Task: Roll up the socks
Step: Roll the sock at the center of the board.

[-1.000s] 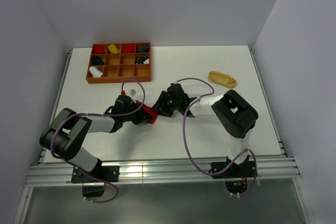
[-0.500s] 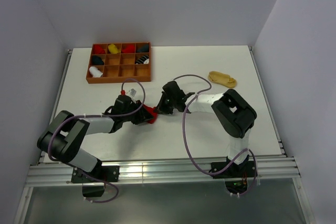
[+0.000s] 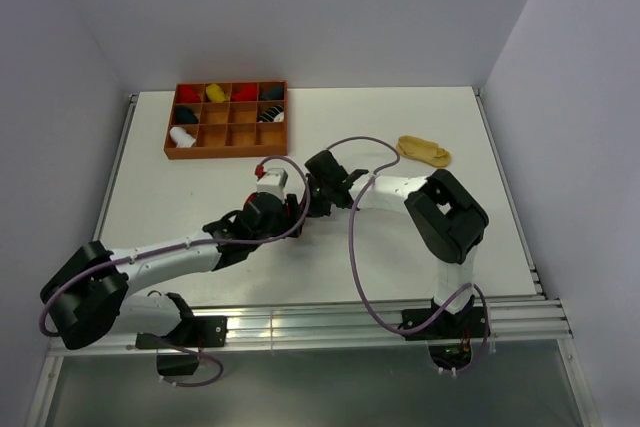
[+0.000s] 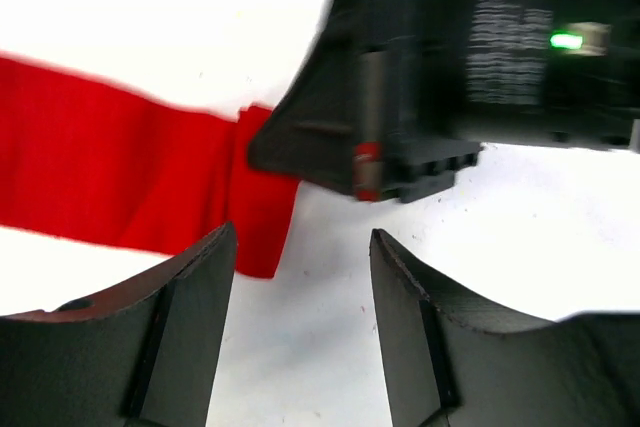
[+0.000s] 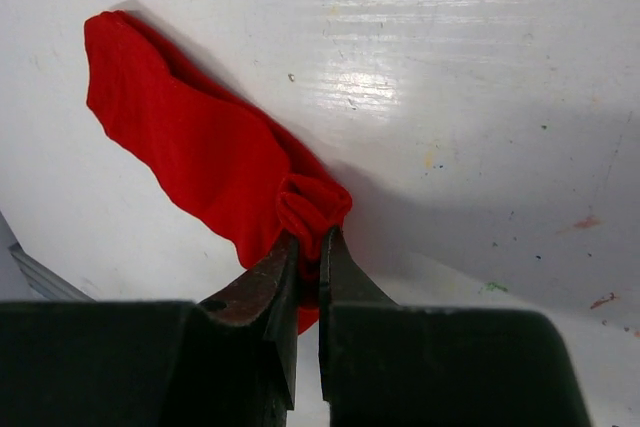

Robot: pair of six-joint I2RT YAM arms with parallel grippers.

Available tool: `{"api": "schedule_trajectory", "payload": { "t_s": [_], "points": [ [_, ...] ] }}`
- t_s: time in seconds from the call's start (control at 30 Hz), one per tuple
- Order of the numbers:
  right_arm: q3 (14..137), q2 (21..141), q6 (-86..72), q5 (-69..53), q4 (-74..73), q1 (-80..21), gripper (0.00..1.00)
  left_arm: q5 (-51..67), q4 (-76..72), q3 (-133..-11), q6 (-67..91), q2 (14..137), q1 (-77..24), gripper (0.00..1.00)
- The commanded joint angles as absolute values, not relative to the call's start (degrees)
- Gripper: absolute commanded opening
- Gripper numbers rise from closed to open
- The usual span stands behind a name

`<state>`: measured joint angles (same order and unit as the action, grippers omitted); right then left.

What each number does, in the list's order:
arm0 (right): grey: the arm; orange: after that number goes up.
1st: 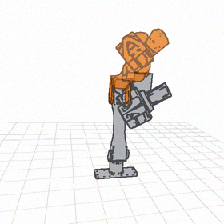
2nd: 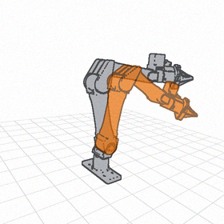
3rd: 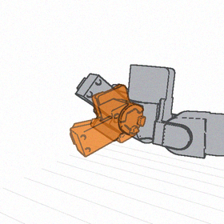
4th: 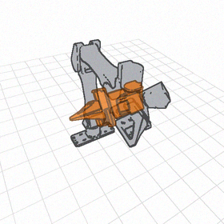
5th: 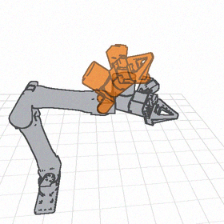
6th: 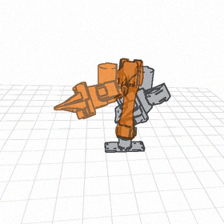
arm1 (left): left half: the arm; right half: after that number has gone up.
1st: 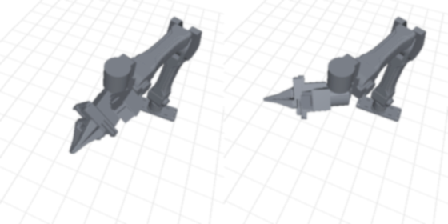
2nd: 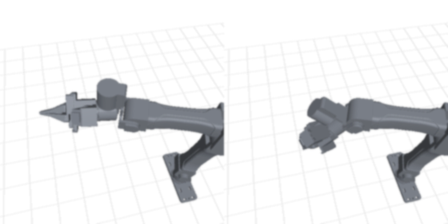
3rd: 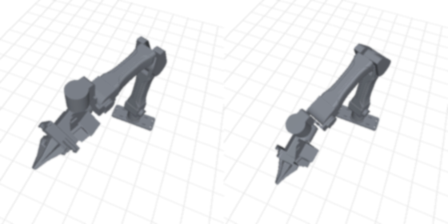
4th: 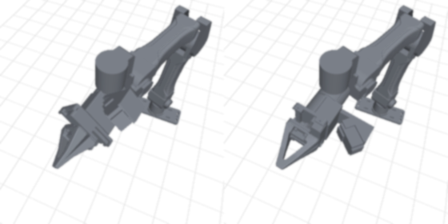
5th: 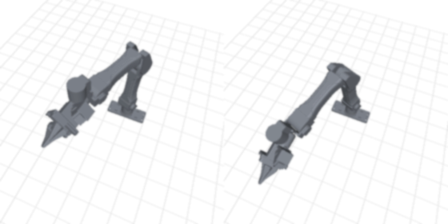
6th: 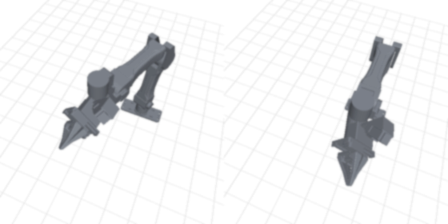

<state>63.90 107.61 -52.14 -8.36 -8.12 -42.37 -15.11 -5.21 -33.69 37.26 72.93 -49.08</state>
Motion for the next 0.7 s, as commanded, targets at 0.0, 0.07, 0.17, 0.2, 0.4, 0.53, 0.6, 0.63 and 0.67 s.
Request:
{"api": "schedule_trajectory", "payload": {
  "t_s": [0.0,0.07,0.17,0.2,0.4,0.53,0.6,0.63,0.67],
  "points": [
    [66.62,108.19,-51.06,-7.29,-10.72,-43.24,0.00,-27.32,-4.13,-37.35,30.15,76.18,-53.61,0.60],
    [66.80,108.28,-51.06,-7.47,-10.81,-43.24,0.00,-29.78,-3.87,-39.19,29.62,78.47,-55.45,0.60],
    [66.80,108.28,-51.15,-7.65,-10.99,-43.24,0.00,-31.64,-4.48,-40.16,28.74,82.26,-57.47,0.59],
    [66.80,108.28,-51.15,-7.73,-11.07,-43.33,0.00,-31.90,-4.57,-40.60,28.48,83.74,-57.74,0.58],
    [66.97,108.63,-51.24,-8.35,-11.08,-43.07,0.00,-33.84,-3.78,-41.13,28.91,87.71,-59.41,0.54],
    [67.32,109.16,-51.42,-8.70,-11.16,-43.15,0.00,-34.01,-2.29,-41.49,29.09,89.47,-59.50,0.50],
    [67.50,109.25,-51.42,-8.79,-11.16,-43.15,0.00,-33.49,-2.29,-41.48,28.92,90.52,-59.59,0.46],
    [67.67,109.34,-51.42,-8.79,-11.25,-43.15,0.00,-33.23,-2.02,-41.66,28.65,90.96,-59.59,0.44],
    [67.76,109.42,-51.59,-8.79,-11.42,-43.07,0.00,-33.22,-1.41,-41.92,28.48,92.01,-59.59,0.41]
  ]
}}
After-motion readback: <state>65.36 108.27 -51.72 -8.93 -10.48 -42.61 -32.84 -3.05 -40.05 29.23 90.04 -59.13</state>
